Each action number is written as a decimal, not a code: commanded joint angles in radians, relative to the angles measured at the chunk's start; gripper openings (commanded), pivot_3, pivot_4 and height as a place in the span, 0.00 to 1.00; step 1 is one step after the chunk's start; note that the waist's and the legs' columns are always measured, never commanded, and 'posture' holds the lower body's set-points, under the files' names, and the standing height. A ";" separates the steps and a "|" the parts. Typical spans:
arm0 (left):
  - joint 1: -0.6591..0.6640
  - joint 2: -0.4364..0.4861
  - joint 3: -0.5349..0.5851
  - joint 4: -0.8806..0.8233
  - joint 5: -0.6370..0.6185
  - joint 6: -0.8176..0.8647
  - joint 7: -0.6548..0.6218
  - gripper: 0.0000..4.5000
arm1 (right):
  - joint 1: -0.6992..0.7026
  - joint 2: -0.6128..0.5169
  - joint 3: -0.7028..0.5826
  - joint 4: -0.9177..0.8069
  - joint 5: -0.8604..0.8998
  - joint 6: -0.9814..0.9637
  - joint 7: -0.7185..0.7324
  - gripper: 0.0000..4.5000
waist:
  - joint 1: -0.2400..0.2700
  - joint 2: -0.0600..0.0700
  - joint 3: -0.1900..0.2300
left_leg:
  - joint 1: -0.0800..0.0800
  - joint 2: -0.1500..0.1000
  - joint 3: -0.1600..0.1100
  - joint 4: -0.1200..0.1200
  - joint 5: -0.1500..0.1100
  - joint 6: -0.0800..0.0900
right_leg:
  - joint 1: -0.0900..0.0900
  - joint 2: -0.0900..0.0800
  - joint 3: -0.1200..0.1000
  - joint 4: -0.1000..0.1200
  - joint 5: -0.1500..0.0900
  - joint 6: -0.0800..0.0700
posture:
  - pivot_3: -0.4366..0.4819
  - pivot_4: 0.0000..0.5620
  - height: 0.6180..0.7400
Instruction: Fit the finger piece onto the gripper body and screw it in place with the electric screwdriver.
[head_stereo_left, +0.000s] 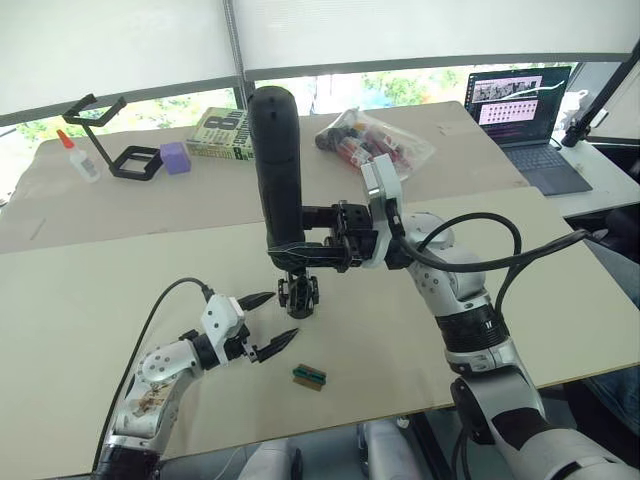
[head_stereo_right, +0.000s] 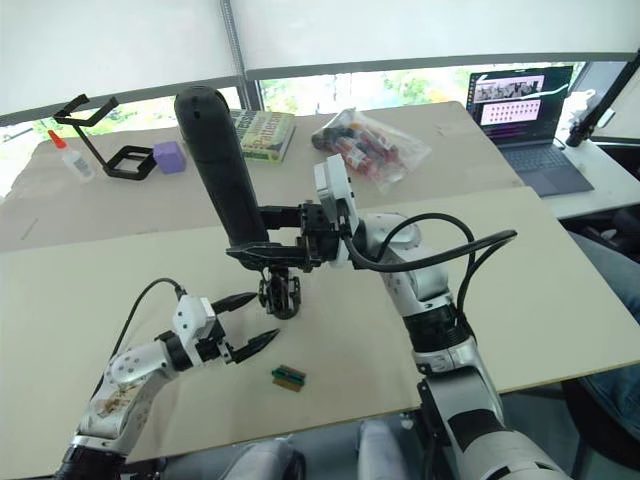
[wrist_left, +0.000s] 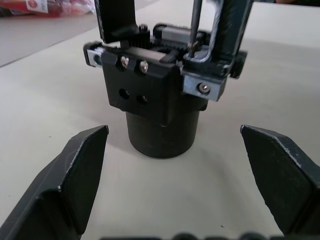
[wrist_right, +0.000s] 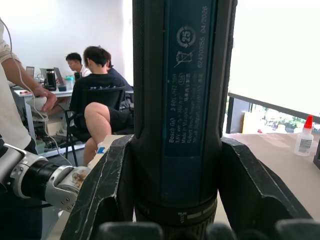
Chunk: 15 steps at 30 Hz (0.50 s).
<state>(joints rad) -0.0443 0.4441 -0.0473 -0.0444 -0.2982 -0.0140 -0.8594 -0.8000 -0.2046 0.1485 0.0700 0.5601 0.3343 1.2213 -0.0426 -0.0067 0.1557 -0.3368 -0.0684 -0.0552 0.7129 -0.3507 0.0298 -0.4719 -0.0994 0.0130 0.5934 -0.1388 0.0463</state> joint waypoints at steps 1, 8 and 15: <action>-0.049 -0.017 -0.022 0.042 0.027 -0.003 0.013 1.00 | -0.026 0.007 -0.006 -0.039 0.012 -0.010 0.002 0.43 | 0.001 0.000 0.000 | 0.000 0.000 0.000 0.000 0.000 0.000 | 0.000 0.000 0.000 0.000 0.000 0.000 | 0.48 0.27 1.00; -0.123 -0.065 -0.050 0.118 0.041 -0.018 0.015 1.00 | -0.023 0.004 -0.004 -0.046 0.009 -0.010 -0.003 0.43 | 0.000 0.000 0.000 | 0.000 -0.001 0.000 0.000 0.000 0.000 | 0.000 -0.001 0.000 0.000 0.000 0.000 | 0.48 0.27 1.00; -0.148 -0.080 -0.073 0.129 0.043 -0.002 -0.002 1.00 | -0.020 0.002 -0.002 -0.050 0.006 -0.009 -0.009 0.43 | 0.000 0.000 0.000 | 0.000 -0.001 0.000 0.001 0.000 0.000 | 0.000 -0.001 0.000 0.000 0.000 0.000 | 0.48 0.27 1.00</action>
<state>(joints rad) -0.1856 0.3598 -0.1187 0.0940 -0.2593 -0.0158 -0.8534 -0.8007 -0.2061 0.1515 0.0670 0.5599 0.3353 1.2161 -0.0422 -0.0069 0.1556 -0.3369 -0.0691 -0.0553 0.7134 -0.3505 0.0296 -0.4720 -0.1004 0.0130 0.5938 -0.1388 0.0463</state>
